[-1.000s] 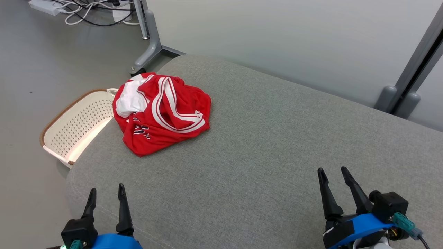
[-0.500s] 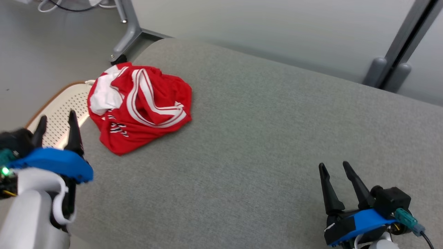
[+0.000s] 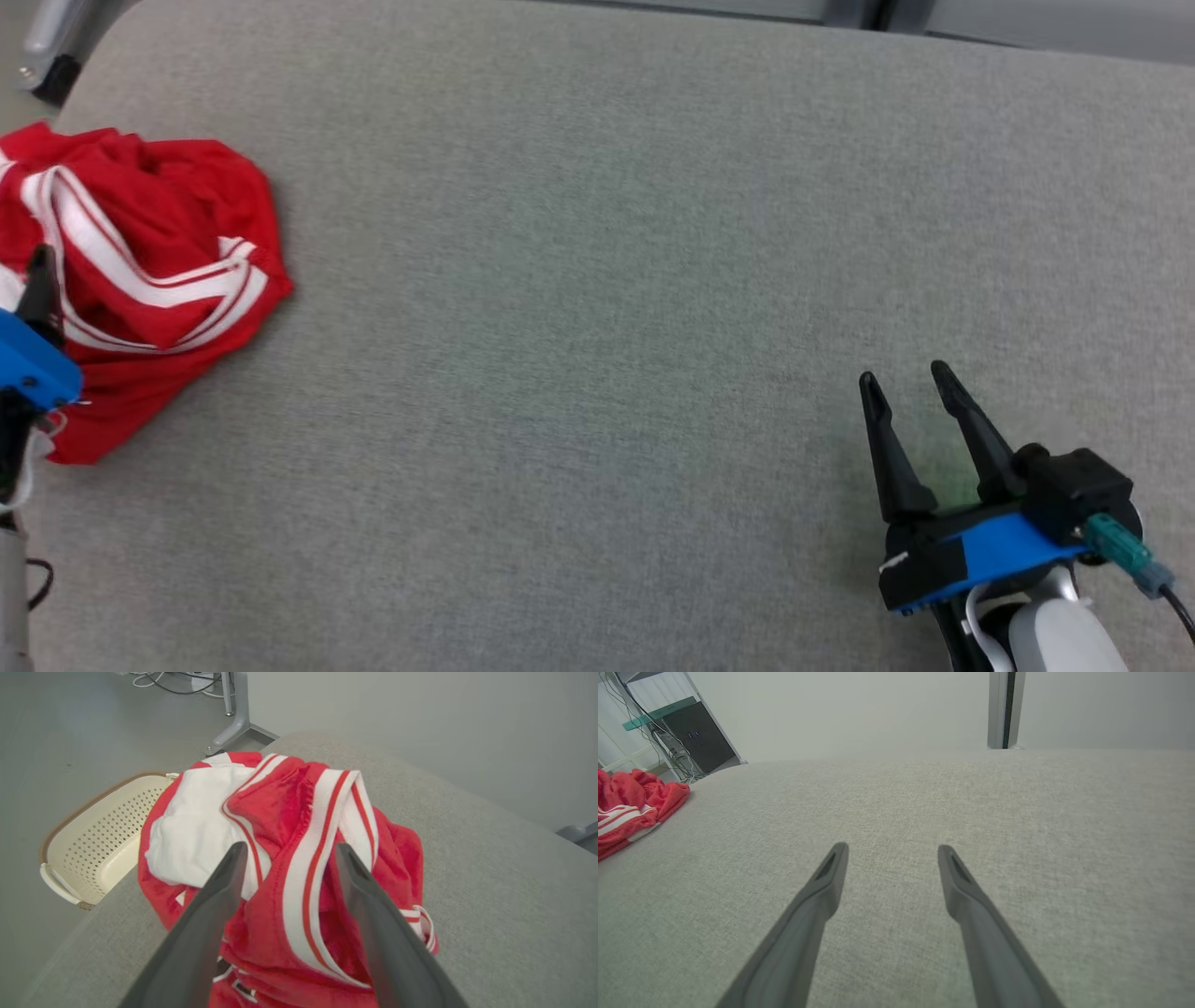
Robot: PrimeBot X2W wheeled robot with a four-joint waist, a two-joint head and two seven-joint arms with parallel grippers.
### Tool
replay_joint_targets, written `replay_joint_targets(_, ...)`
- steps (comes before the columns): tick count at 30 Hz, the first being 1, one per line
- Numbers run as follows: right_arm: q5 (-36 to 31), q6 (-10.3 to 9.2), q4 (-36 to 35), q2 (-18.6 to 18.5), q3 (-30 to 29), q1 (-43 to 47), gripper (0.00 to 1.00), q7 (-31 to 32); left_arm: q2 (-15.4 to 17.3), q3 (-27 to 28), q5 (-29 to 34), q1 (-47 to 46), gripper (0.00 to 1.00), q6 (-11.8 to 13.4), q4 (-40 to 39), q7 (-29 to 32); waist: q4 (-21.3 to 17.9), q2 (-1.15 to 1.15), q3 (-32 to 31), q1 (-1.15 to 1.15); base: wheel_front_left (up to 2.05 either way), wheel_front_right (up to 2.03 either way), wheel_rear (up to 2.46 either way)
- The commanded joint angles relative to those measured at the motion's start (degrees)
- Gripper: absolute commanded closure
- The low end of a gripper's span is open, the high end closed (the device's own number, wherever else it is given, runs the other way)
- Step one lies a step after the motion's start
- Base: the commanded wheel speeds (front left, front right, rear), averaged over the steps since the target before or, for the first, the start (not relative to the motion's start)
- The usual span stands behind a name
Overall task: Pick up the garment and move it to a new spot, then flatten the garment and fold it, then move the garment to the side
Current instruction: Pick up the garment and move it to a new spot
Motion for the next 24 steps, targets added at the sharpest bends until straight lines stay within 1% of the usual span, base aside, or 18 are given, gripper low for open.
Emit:
replay_joint_targets(1,-0.5,0.03,-1.0,-0.3,-0.2,-0.6,0.00,0.4,1.2,0.4,0.0,-1.4,0.00,0.4,0.4,0.8,-0.9,-0.01,1.6,-0.01,0.00,0.00,0.00)
replay_joint_targets(5,-1.0,0.03,-3.5,-0.3,-0.7,-1.2,0.00,1.1,2.4,0.3,0.0,-2.7,0.00,1.5,2.1,3.1,-2.9,-0.01,5.4,-0.01,0.00,0.00,0.00)
replay_joint_targets(8,-1.1,0.03,-4.5,-0.3,-0.6,-1.5,0.00,1.3,2.7,-0.1,-0.8,-2.9,0.00,2.3,3.9,7.0,-4.0,-0.01,6.9,-0.01,0.00,0.00,0.00)
replay_joint_targets(9,-1.2,0.03,-4.8,-0.3,-0.8,-1.6,0.00,1.2,2.9,-0.3,-0.6,-3.0,0.31,2.5,4.2,8.0,-4.1,-0.01,7.2,-0.01,0.00,0.00,0.00)
replay_joint_targets(10,-1.1,0.03,-5.1,-0.3,-1.0,-1.6,0.00,1.2,3.1,-0.3,-0.3,-3.2,0.67,2.9,3.9,7.9,-4.2,-0.01,7.5,-0.01,0.00,0.00,0.00)
replay_joint_targets(11,-1.0,0.03,-5.1,-0.3,-1.1,-1.7,0.00,1.2,3.2,-0.3,-0.1,-3.4,1.00,3.1,3.8,7.9,-4.3,-0.01,7.6,-0.01,0.00,0.00,0.00)
replay_joint_targets(16,0.0,0.03,-4.3,-0.3,-0.9,-1.8,0.00,0.6,4.2,-0.7,0.6,-4.2,1.00,3.4,3.6,6.6,-3.9,-0.01,6.2,-0.01,0.00,0.00,0.00)
replay_joint_targets(18,0.7,0.03,-3.2,-0.3,-0.4,-1.9,0.00,0.0,4.4,-0.9,0.4,-4.7,1.00,2.8,3.0,6.9,-3.7,-0.01,4.6,-0.01,0.00,0.00,0.00)
replay_joint_targets(24,3.5,0.03,0.5,-0.3,1.2,-1.6,0.00,-2.3,7.2,-2.2,2.6,-6.9,1.00,1.7,-1.8,5.7,-3.2,-0.01,-1.8,-0.01,0.00,0.00,0.00)
